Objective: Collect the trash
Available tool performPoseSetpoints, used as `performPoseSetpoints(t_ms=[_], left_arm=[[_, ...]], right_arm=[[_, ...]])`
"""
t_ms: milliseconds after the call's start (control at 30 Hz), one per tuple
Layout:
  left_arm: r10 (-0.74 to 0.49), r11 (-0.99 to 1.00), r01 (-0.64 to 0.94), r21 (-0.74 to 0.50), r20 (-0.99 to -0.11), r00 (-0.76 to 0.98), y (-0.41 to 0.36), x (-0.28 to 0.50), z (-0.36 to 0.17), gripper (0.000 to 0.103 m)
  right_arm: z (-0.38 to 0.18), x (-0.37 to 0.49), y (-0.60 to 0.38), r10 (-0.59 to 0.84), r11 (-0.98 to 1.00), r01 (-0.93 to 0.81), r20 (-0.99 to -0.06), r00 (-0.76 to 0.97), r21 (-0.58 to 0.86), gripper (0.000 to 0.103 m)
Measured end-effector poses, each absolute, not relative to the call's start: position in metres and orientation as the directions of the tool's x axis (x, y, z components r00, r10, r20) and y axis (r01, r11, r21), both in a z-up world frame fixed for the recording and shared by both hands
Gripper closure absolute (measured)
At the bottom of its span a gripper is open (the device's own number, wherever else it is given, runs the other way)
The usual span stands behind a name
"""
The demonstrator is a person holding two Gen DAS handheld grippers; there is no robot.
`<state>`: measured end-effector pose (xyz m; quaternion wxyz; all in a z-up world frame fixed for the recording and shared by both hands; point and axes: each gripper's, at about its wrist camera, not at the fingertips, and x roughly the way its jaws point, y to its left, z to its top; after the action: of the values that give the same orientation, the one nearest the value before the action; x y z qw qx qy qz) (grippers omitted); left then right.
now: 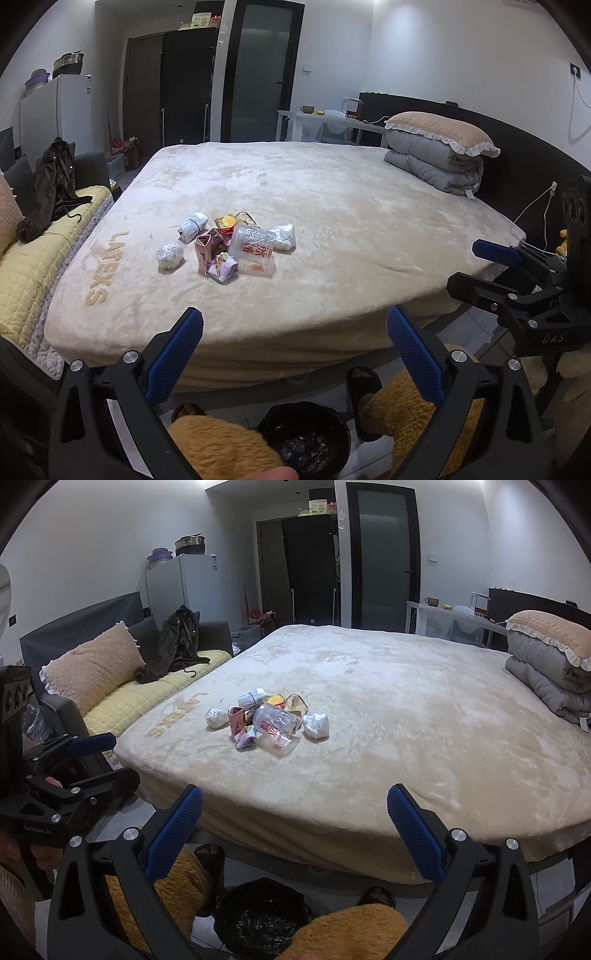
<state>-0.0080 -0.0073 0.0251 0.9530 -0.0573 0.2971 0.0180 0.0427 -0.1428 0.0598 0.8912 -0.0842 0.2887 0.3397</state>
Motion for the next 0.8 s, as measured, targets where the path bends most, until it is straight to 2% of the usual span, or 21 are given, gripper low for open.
performPoseSetpoints(t_ms=[800], left_arm=[[0.021, 0.994, -0.076, -0.074, -0.561, 0.827, -0.013, -0.018, 0.038, 0.006]], right_arm=[[0.066, 0.044, -0.138, 0.576, 0.735, -0.677, -0.567, 0.589, 0.043, 0.004]])
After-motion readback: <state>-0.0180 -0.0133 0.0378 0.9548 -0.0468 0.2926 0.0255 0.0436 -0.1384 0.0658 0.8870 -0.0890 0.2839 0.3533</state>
